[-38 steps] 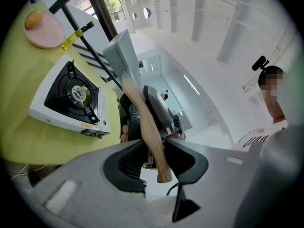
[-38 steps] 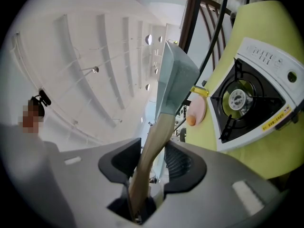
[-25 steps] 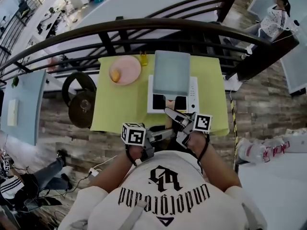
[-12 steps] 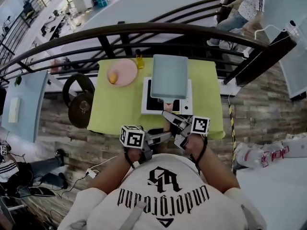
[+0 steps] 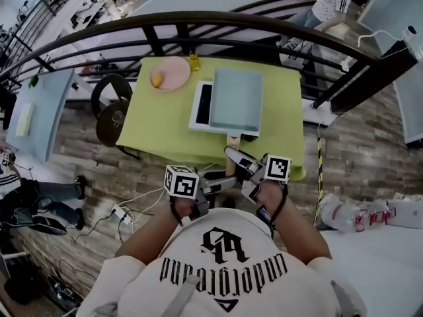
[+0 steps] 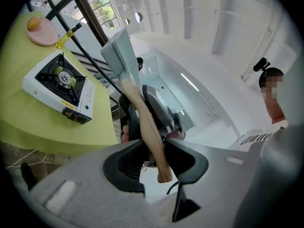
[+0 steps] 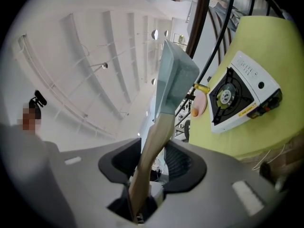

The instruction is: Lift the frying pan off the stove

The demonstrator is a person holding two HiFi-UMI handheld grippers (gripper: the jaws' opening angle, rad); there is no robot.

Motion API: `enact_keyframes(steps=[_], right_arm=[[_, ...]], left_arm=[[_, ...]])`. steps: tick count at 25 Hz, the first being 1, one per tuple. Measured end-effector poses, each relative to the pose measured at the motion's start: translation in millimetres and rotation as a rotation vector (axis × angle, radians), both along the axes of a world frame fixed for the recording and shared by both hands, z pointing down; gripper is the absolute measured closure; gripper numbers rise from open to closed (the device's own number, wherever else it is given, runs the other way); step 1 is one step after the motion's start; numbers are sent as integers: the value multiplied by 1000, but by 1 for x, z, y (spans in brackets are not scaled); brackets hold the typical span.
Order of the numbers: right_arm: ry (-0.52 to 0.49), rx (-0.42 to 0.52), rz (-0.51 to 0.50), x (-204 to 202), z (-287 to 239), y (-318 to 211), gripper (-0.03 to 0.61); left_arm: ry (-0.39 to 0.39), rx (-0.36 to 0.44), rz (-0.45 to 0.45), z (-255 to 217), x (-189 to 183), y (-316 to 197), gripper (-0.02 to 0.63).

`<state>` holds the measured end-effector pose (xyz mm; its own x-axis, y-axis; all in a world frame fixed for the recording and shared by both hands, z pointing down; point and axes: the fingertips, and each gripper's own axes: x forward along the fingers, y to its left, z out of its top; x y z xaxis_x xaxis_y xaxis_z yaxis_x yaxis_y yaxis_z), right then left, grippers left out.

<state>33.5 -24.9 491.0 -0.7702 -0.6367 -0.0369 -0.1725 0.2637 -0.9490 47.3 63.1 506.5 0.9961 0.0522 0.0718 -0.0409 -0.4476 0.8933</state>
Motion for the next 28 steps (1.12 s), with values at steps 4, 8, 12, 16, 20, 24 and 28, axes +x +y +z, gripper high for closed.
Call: enact_keyframes(steps=[4,8,12,16,20,24,28], right_arm=[[-10,-14,-21,-3,2,31,426],[-14,-11,-26,-9,0,52,426],[-2,-5,-21,-13,-1,63,426],[21,-3,-7,-24,-2,74,426],[18,5,20,-41,-9,81,426],[26,0,44,-59,-13,91,426],[17,-2,69,-80,-21,102,426]], left_arm=[[-12,-2,-5,0,-1,31,463],[-11,0,6,-1,-6,52,463],[0,5,28,-1,-12,64,463],[14,17,60,-4,-26,75,463],[26,22,88,-9,-44,82,463],[25,24,119,-14,-65,91,463],[27,34,158,-23,-88,103,460]])
